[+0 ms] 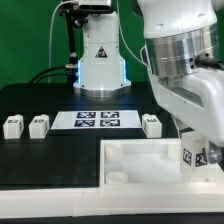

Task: Assemble one leg

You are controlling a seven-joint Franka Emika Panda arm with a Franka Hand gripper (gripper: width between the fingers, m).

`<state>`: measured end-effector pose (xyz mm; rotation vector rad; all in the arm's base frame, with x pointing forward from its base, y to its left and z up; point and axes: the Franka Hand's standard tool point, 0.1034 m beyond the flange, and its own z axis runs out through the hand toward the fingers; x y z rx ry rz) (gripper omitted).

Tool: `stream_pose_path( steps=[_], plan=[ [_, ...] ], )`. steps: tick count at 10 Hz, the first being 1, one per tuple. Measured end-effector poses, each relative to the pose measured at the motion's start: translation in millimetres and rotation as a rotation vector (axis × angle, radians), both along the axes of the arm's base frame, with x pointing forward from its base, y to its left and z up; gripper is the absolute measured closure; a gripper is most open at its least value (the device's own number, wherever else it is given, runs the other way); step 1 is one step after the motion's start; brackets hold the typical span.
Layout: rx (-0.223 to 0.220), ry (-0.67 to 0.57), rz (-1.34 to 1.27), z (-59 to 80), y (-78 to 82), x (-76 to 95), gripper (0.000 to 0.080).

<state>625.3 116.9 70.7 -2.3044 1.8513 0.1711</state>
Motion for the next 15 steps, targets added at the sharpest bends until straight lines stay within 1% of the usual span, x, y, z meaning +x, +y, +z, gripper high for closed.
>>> stream_pose_path(
  steps=[1, 3, 5, 6, 7, 8, 9, 10, 11, 12, 13, 14, 15],
  plan=[
    [-0.003, -0.030, 0.137, 0.1, 0.3, 0.1, 0.0152],
    [-0.032, -0.107, 0.532, 1.5, 2.1, -0.4, 0.0151],
    [-0.035, -0.137, 0.682, 0.4, 0.7, -0.6, 0.0151],
    [-0.048, -0.161, 0.830, 0.2, -0.5, -0.5, 0.0151],
    [-0.079, -0.181, 1.045, -0.2, -0.8, -1.1, 0.0151],
    [-0.090, -0.189, 1.160, 0.1, 1.6, -2.0, 0.0151],
    [-0.105, -0.208, 1.328, -0.4, 1.2, -2.2, 0.0151],
    [-0.104, -0.211, 1.338, -0.6, 0.5, -2.1, 0.0151],
    [-0.105, -0.204, 1.306, -0.6, 0.4, -2.1, 0.0178],
    [-0.105, -0.204, 1.302, -0.7, 0.3, -2.1, 0.0178],
    [-0.103, -0.191, 1.220, -0.7, 1.0, -2.2, 0.0350],
    [-0.100, -0.171, 1.093, -0.8, 1.8, -2.4, 0.0350],
    [-0.101, -0.155, 1.008, -1.5, 0.0, -2.8, 0.0503]
  ],
)
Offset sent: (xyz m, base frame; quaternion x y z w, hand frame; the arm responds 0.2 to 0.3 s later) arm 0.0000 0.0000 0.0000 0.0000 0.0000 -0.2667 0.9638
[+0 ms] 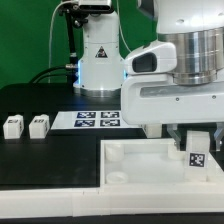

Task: Assemble one leg

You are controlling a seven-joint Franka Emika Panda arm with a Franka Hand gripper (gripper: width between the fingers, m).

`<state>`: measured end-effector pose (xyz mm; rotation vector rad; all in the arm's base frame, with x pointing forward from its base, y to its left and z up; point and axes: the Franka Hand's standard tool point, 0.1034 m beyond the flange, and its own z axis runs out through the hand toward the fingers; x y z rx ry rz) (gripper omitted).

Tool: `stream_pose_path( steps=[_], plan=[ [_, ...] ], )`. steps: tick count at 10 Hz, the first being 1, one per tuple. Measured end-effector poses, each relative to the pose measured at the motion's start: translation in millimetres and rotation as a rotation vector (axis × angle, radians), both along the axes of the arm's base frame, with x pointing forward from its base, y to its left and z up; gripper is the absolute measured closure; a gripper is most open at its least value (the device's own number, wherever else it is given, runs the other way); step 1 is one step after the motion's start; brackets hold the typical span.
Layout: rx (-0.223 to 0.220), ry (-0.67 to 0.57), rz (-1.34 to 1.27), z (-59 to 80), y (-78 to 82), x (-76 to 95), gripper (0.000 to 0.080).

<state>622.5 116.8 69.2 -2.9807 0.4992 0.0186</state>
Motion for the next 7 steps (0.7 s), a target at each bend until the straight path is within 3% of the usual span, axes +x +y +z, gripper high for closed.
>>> stream_pose_path(
  steps=[2, 5, 7],
  plan=[
    [0.006, 0.022, -0.177, 0.4, 0.4, 0.3, 0.0503],
    [0.004, 0.106, -0.667, 2.7, 5.0, 2.1, 0.0503],
    [0.050, 0.173, -1.004, 1.6, 0.5, 6.0, 0.0503]
  ],
)
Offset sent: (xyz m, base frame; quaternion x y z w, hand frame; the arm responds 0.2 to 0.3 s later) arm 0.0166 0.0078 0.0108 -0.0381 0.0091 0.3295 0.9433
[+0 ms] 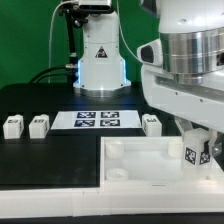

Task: Assemble one leg

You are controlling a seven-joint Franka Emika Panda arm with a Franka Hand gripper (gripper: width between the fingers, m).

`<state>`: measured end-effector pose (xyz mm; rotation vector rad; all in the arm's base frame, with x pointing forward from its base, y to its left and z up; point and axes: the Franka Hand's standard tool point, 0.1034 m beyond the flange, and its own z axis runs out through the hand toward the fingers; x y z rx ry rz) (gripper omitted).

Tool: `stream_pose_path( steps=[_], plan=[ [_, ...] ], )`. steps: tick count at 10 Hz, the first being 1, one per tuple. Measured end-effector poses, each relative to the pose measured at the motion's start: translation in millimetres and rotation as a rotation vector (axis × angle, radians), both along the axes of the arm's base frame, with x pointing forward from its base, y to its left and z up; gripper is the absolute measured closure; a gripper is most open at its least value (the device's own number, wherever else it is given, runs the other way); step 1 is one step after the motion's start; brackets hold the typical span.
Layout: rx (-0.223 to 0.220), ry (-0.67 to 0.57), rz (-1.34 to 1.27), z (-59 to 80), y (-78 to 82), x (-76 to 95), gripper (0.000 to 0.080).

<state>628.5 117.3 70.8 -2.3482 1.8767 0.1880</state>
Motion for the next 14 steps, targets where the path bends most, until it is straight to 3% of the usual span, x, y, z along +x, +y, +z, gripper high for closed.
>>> stream_pose_path(
  steps=[2, 7, 10, 11, 12, 13, 14],
  plan=[
    [0.042, 0.042, -0.252, -1.5, -1.1, 1.0, 0.0503],
    [0.038, 0.113, -0.610, -1.8, 0.9, 1.3, 0.0502],
    [0.036, 0.114, -0.599, -2.7, 0.8, 0.3, 0.0502],
    [0.036, 0.114, -0.599, -2.7, 0.8, 0.3, 0.0286],
    [0.037, 0.113, -0.596, -2.0, 2.4, 0.0, 0.0286],
    [0.042, 0.108, -0.574, 5.1, 8.3, -2.6, 0.0179],
    [0.046, 0.103, -0.563, 13.3, 12.0, -6.3, 0.0159]
  ],
)
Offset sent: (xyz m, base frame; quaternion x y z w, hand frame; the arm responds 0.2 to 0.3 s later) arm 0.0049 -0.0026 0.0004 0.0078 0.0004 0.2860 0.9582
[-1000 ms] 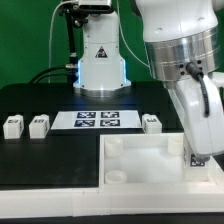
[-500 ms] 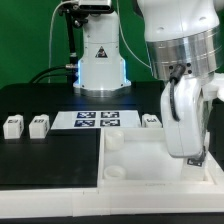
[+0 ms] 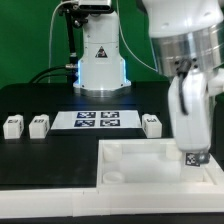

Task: Assemble one leg

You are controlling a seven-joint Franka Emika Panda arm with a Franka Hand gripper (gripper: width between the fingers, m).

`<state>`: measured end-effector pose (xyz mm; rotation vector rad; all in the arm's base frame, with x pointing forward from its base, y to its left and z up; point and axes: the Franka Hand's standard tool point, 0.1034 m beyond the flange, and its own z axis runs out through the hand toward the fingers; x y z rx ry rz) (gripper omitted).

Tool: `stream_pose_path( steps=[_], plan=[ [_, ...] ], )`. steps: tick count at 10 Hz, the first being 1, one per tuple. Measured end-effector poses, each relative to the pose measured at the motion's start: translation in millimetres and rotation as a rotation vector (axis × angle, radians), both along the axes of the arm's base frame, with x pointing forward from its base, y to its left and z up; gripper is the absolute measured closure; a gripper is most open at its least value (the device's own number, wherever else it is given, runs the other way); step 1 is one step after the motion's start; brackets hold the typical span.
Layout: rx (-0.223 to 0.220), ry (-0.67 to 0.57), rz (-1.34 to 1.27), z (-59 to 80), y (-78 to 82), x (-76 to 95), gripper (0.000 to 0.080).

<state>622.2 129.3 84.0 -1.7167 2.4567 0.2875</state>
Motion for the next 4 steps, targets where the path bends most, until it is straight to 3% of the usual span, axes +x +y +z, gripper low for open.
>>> stream_pose_path(
  steps=[2, 4],
  plan=[
    [0.007, -0.007, 0.015, 15.6, 9.0, -7.7, 0.0151],
    [0.004, -0.005, 0.015, 11.7, 7.3, -7.1, 0.0151]
  ],
)
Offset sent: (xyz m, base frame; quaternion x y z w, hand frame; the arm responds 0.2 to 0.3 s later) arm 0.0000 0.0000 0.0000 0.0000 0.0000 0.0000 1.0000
